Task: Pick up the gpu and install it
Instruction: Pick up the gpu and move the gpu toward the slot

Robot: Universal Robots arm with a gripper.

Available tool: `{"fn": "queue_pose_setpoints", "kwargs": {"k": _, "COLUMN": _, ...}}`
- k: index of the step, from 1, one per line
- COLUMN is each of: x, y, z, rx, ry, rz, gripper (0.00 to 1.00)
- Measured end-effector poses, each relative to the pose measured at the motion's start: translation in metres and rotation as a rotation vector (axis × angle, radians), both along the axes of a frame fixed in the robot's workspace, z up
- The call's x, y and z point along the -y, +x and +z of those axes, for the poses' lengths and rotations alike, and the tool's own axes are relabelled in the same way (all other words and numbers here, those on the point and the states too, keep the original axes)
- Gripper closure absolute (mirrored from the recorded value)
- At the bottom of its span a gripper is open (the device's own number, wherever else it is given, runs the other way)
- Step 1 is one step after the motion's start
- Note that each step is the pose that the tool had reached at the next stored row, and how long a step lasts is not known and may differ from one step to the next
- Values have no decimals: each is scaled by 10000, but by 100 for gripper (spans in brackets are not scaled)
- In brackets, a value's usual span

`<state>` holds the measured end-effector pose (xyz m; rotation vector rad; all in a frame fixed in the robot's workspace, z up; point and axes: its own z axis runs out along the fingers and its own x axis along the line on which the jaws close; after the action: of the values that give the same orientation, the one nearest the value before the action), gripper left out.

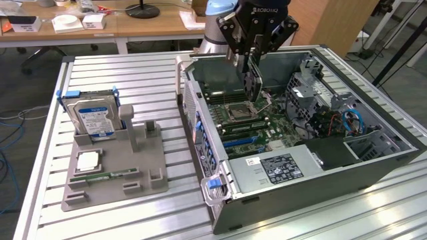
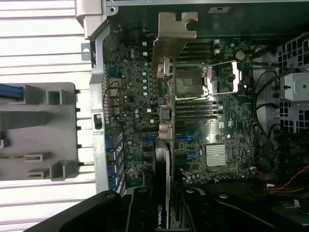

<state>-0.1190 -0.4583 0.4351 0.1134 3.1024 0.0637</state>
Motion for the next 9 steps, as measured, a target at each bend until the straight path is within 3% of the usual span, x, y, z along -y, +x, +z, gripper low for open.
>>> {"fn": "queue_pose_setpoints", "kwargs": {"k": 9, "x": 0, "y": 76, "z": 0, "rx": 0, "ry": 0, "rz": 1, "gripper": 74}}
